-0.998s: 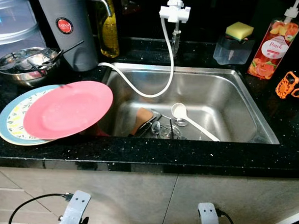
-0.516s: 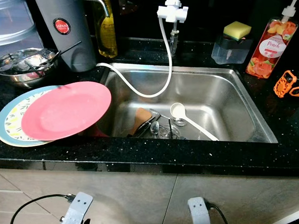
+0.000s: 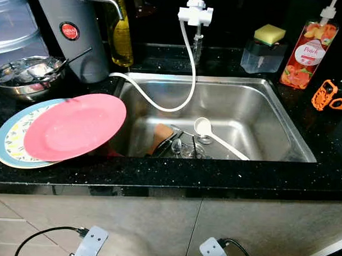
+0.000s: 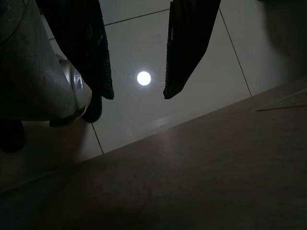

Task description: Kitchen organization

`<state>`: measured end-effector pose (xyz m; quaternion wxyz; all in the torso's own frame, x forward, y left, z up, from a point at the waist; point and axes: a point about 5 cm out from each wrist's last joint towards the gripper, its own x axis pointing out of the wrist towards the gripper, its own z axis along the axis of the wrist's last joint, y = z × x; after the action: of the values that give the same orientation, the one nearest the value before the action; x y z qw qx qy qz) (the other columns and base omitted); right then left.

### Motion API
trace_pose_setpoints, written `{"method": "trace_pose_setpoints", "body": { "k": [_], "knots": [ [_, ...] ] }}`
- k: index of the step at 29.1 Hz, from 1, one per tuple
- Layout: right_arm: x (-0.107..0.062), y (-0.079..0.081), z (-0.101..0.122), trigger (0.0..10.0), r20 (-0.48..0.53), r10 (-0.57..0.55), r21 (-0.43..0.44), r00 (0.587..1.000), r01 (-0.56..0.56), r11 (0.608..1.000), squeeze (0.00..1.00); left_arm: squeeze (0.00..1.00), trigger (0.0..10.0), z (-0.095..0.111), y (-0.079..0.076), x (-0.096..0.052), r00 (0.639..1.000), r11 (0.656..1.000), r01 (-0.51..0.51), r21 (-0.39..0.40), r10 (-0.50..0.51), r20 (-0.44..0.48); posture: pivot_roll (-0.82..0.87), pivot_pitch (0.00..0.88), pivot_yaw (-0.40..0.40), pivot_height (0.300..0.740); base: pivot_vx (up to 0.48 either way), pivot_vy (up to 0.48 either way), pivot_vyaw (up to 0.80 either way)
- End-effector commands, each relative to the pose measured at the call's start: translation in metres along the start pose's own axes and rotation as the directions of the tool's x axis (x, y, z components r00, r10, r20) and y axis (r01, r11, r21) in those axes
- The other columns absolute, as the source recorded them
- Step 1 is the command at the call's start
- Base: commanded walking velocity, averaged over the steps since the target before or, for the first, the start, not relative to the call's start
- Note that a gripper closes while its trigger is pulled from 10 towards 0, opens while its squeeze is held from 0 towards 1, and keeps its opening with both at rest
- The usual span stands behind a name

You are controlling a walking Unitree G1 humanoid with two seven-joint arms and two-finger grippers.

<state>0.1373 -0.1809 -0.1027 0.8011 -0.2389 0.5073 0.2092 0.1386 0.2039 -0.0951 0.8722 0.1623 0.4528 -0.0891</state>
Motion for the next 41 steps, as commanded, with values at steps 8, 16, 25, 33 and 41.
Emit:
{"method": "trace_pose_setpoints", "body": {
  "k": [8, 16, 25, 33, 41],
  "knots": [
    [-0.003, -0.004, -0.013, 10.0, -0.037, -0.001, 0.007, 0.999, 0.001, 1.0, 0.0, 0.0, 10.0, -0.001, 0.001, 0.0, 1.0, 1.0, -0.006, 0.015, 0.006, -0.017, 0.13, 0.0, -0.021, 0.74, 0.0, 0.0, 0.0],
    [-0.004, -0.002, -0.016, 10.0, -0.037, -0.002, 0.02, 0.999, 0.003, 1.0, 0.0, 0.0, 10.0, -0.002, 0.005, 0.0, 1.0, 0.999, -0.008, 0.033, 0.009, -0.026, 0.13, 0.0, -0.007, 0.74, 0.0, 0.0, 0.0],
    [-0.002, 0.003, -0.013, 10.0, -0.035, 0.009, 0.003, 0.999, -0.009, 1.0, 0.0, 0.0, 10.0, 0.002, 0.007, 0.001, 1.0, 0.999, -0.012, 0.03, 0.012, -0.01, 0.14, 0.0, -0.011, 0.74, 0.0, 0.0, 0.0],
    [-0.002, 0.002, -0.013, 10.0, -0.028, 0.008, 0.006, 1.0, -0.008, 1.0, 0.0, 0.0, 10.0, -0.005, 0.009, -0.002, 0.999, 0.999, -0.012, 0.043, 0.013, -0.03, 0.13, 0.0, -0.01, 0.74, 0.0, 0.0, 0.0],
    [-0.002, 0.003, -0.012, 10.0, -0.031, 0.021, -0.011, 0.999, -0.022, 1.0, 0.0, 0.0, 10.0, -0.006, 0.009, -0.002, 0.999, 0.999, -0.011, 0.045, 0.013, -0.029, 0.14, 0.0, -0.014, 0.74, 0.0, 0.0, 0.0]
  ]
}}
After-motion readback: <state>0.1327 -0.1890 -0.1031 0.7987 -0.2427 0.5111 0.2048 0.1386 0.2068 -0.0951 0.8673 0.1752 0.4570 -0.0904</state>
